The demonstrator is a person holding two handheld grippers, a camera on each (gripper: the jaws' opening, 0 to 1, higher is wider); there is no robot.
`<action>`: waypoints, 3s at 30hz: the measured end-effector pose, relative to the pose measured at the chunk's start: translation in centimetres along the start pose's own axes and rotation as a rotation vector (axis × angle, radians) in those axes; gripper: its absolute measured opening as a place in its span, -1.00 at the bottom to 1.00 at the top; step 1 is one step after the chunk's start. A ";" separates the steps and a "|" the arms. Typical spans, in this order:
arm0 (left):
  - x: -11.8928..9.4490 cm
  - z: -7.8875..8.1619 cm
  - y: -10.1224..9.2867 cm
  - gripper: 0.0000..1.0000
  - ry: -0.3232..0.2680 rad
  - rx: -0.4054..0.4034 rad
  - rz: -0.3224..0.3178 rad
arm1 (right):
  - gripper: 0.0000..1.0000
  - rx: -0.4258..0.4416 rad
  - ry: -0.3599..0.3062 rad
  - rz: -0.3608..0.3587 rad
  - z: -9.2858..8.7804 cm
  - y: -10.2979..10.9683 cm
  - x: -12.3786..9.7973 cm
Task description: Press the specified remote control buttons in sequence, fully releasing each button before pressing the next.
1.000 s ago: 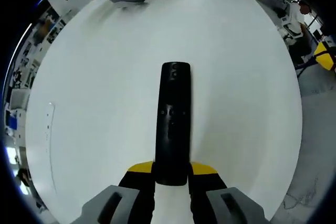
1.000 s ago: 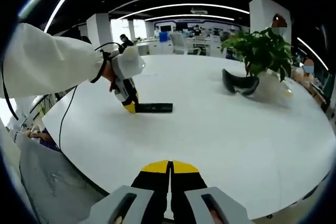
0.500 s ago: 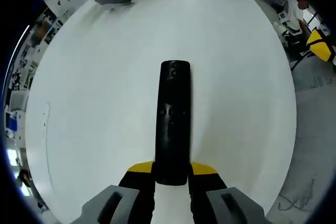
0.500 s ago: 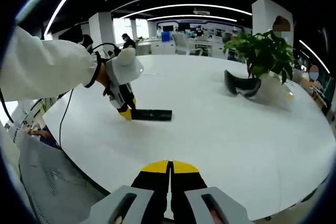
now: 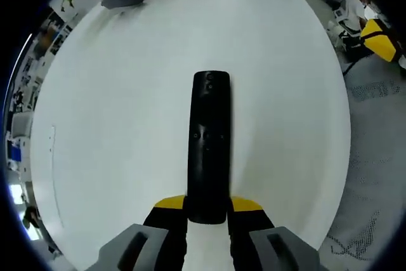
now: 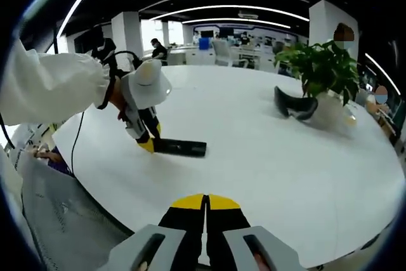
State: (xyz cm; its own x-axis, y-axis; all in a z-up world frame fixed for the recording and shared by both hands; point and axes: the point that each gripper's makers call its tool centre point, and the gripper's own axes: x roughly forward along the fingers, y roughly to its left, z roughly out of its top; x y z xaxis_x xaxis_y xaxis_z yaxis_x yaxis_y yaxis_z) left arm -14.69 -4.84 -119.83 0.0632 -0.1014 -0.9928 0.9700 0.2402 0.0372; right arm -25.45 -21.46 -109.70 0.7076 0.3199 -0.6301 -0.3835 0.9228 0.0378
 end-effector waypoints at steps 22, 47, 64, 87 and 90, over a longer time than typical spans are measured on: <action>-0.3 -1.0 -4.7 -0.54 -0.039 -0.003 -0.008 | -1.00 -0.022 0.007 0.013 -0.1 0.4 0.1; -0.6 -1.8 -10.0 -0.54 -0.089 -0.037 -0.009 | -1.00 -0.037 0.016 0.025 -0.2 0.7 0.1; -0.9 -2.0 -12.7 -0.54 -0.134 -0.062 -0.008 | -1.00 -0.035 0.011 0.026 -0.2 0.7 0.1; -1.1 -2.1 -13.7 -0.53 -0.285 -0.104 -0.004 | -1.00 0.005 0.199 0.195 -0.1 4.1 3.6; -1.1 -2.0 -13.8 -0.53 -0.308 -0.104 -0.002 | -1.00 0.018 0.314 0.175 -1.3 3.9 5.0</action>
State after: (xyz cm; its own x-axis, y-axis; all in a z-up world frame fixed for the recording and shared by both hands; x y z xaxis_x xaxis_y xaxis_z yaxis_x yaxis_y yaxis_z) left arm -28.58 -6.07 -119.50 0.1448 -0.3854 -0.9113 0.9419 0.3357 0.0077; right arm -24.20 -16.50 -113.69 0.4143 0.3940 -0.8204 -0.4700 0.8645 0.1778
